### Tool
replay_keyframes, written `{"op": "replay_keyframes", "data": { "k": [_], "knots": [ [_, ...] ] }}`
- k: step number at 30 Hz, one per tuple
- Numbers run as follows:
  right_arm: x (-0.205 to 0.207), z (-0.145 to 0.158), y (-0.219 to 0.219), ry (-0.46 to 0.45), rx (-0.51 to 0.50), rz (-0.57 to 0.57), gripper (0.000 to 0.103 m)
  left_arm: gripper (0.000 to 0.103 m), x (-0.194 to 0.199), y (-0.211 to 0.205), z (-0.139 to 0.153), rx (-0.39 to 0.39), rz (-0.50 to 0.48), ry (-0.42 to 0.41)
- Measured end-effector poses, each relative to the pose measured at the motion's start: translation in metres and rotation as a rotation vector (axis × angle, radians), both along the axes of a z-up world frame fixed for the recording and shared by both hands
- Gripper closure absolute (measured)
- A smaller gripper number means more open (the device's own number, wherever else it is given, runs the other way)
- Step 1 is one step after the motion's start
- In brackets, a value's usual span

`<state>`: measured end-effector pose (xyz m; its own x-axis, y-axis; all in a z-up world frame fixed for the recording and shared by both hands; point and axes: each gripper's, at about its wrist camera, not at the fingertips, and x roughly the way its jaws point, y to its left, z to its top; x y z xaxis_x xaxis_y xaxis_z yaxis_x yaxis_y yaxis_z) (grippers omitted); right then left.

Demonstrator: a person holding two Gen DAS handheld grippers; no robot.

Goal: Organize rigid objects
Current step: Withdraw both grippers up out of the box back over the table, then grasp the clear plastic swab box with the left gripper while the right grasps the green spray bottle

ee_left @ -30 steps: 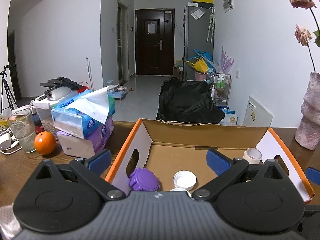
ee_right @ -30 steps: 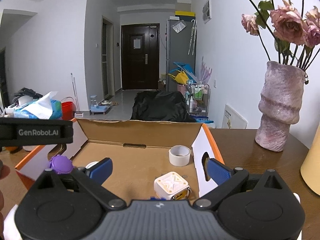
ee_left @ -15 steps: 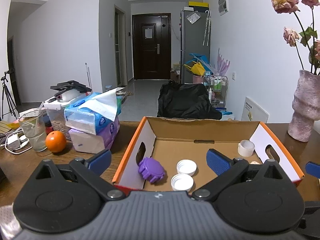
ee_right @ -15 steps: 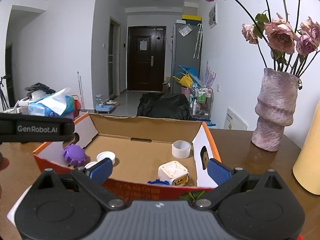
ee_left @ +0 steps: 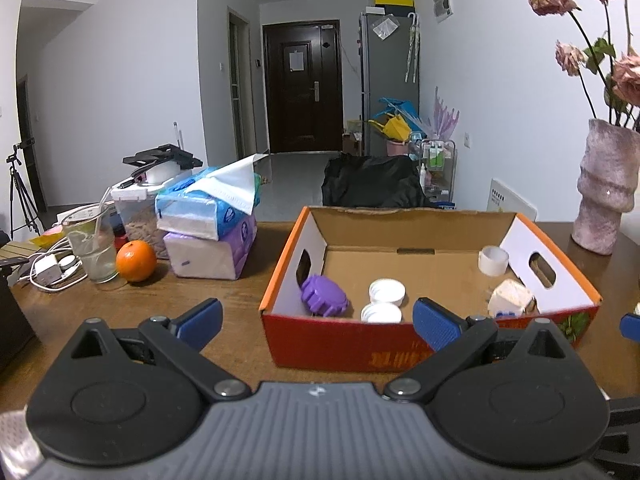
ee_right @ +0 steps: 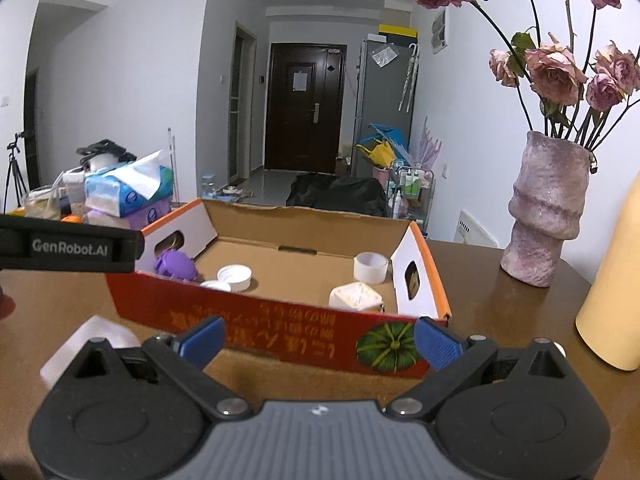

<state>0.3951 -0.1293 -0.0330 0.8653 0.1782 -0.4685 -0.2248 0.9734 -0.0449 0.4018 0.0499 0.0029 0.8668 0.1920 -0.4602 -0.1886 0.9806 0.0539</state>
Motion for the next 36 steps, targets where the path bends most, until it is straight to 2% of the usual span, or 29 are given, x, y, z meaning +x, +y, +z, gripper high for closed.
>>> {"op": "replay_keyframes", "data": {
  "k": [11, 22, 30, 36],
  "knots": [
    [-0.036, -0.005, 0.001, 0.012, -0.012, 0.016, 0.002, 0.000, -0.039, 0.002, -0.008, 0.011, -0.007, 0.022],
    [-0.072, -0.006, -0.002, 0.011, -0.001, 0.013, 0.002, 0.000, -0.076, 0.010, -0.014, -0.012, -0.005, 0.039],
    [-0.089, -0.012, 0.002, 0.030, -0.003, 0.014, 0.002, 0.000, -0.092, 0.016, -0.023, -0.022, -0.013, 0.059],
    [-0.094, -0.017, 0.004, 0.044, -0.003, -0.001, 0.002, 0.000, -0.086, 0.021, -0.032, -0.044, -0.020, 0.093]
  ]
}}
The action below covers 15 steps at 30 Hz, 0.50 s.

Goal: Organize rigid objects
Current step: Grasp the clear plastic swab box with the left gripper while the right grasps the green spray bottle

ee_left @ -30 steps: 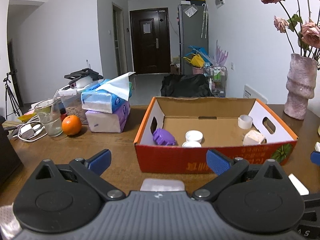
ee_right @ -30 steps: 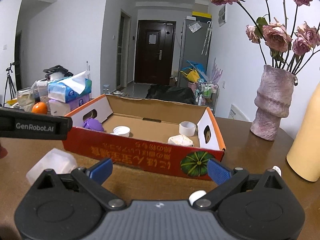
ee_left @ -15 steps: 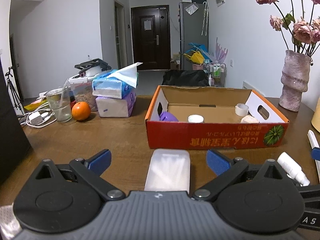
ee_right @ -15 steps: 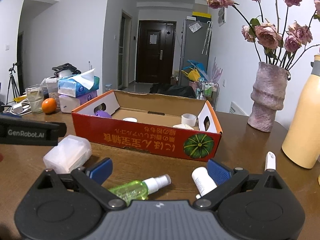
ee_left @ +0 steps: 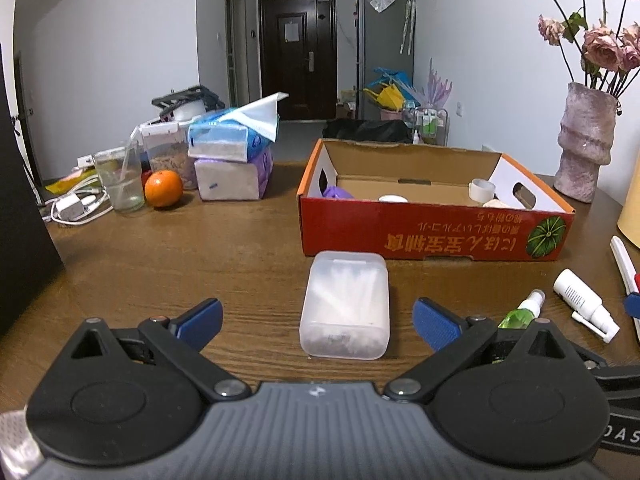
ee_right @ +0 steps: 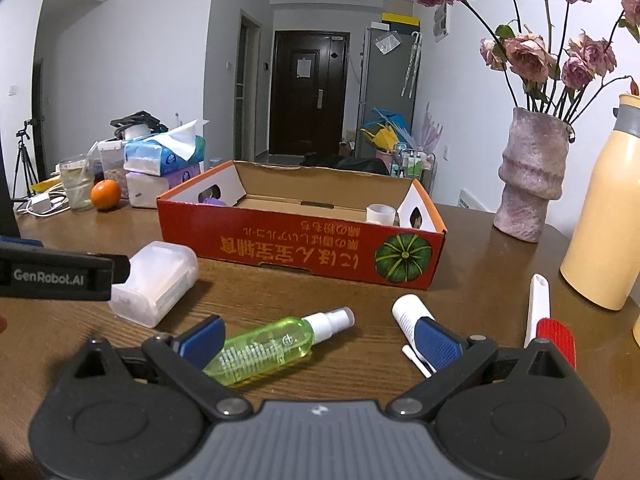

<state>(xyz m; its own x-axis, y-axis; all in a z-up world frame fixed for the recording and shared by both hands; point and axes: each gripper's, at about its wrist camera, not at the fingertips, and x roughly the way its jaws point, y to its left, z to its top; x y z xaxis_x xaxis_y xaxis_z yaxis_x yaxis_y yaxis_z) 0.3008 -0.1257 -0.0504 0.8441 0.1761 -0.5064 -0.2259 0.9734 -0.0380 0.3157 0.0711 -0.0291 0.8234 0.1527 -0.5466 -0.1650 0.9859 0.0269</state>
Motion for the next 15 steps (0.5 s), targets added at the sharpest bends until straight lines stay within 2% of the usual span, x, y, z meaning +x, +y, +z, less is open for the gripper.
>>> {"op": "replay_keyframes", "data": {
  "k": [15],
  "knots": [
    [0.007, -0.006, -0.008, 0.025, 0.047, -0.038, 0.002, 0.000, 0.015, 0.006, -0.014, -0.004, 0.010, 0.049]
  ]
}}
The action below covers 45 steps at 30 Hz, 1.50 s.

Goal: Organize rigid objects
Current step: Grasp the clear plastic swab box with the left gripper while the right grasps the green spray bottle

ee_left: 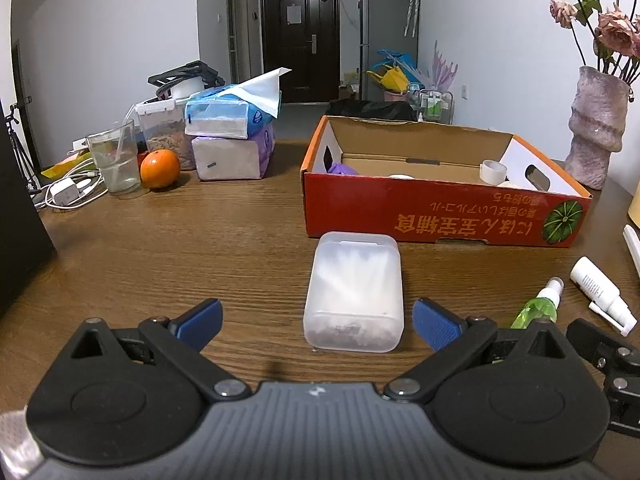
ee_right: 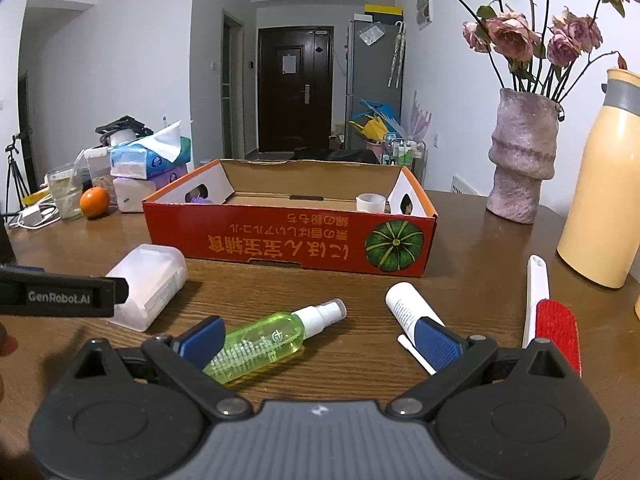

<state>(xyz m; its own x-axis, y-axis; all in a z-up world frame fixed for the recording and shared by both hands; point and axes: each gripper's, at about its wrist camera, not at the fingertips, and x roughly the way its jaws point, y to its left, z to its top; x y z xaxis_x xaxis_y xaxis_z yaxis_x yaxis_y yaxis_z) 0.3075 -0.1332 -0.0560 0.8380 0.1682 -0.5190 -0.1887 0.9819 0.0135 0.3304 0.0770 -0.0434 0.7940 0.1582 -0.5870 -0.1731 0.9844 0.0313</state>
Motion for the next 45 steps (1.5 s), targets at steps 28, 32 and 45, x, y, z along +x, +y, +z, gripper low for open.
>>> {"op": "replay_keyframes", "data": {
  "k": [28, 32, 45],
  "knots": [
    [0.042, -0.032, 0.036, 0.171, -0.028, 0.029, 0.062, 0.000, 0.012, 0.008, -0.009, -0.010, 0.003, 0.016],
    [0.044, -0.033, 0.032, 0.145, -0.031, 0.091, 0.073, 0.000, 0.018, 0.003, -0.011, -0.008, -0.011, 0.019],
    [0.051, -0.036, 0.025, 0.123, -0.005, 0.146, 0.073, 0.001, 0.041, -0.008, -0.020, 0.018, -0.028, 0.025]
  ]
}}
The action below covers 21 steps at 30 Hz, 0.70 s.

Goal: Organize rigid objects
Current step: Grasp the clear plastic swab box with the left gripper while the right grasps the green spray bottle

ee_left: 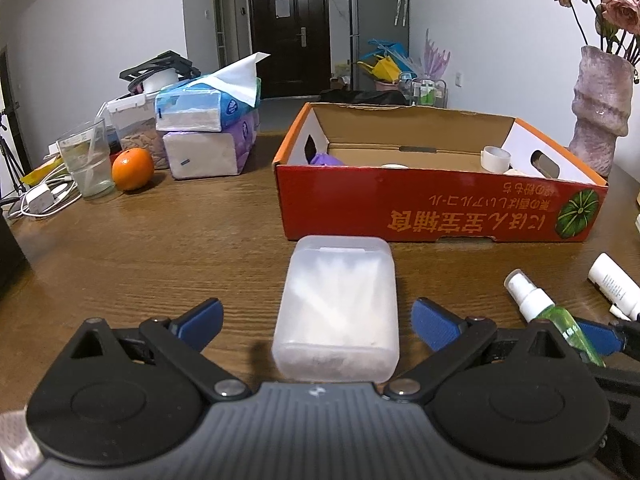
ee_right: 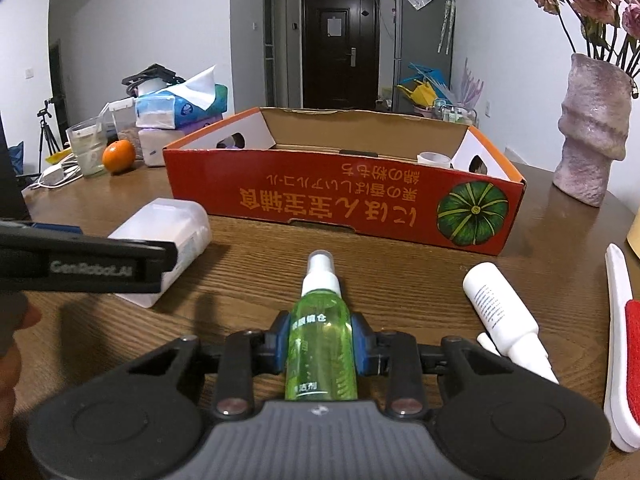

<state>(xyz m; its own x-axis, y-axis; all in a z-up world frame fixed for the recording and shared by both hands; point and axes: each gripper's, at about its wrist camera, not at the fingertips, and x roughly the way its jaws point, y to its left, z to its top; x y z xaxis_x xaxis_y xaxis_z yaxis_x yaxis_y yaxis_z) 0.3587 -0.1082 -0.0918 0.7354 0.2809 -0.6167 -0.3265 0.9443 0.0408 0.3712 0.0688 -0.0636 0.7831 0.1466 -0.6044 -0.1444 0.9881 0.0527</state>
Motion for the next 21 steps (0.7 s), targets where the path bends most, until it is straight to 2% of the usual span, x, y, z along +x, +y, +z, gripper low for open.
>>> {"op": "replay_keyframes", "data": {
  "k": [2, 6, 9, 12, 21],
  "knots": [
    [0.000, 0.000, 0.000, -0.003, -0.002, 0.000, 0.073, 0.004, 0.003, -0.002, -0.001, 0.004, -0.003, -0.002],
    [-0.002, -0.001, 0.002, -0.010, -0.012, -0.001, 0.073, 0.018, 0.007, -0.002, -0.003, 0.002, -0.005, 0.004],
    [-0.002, -0.001, 0.002, -0.010, -0.013, -0.001, 0.073, 0.024, 0.010, 0.000, -0.005, -0.020, -0.009, 0.018],
    [-0.002, -0.001, 0.001, -0.010, -0.014, -0.001, 0.073, 0.036, 0.014, 0.001, -0.006, -0.044, -0.021, 0.024],
    [-0.002, -0.001, 0.001, -0.012, -0.019, 0.000, 0.073, 0.037, 0.013, -0.002, -0.008, -0.031, -0.032, 0.016]
  ]
}}
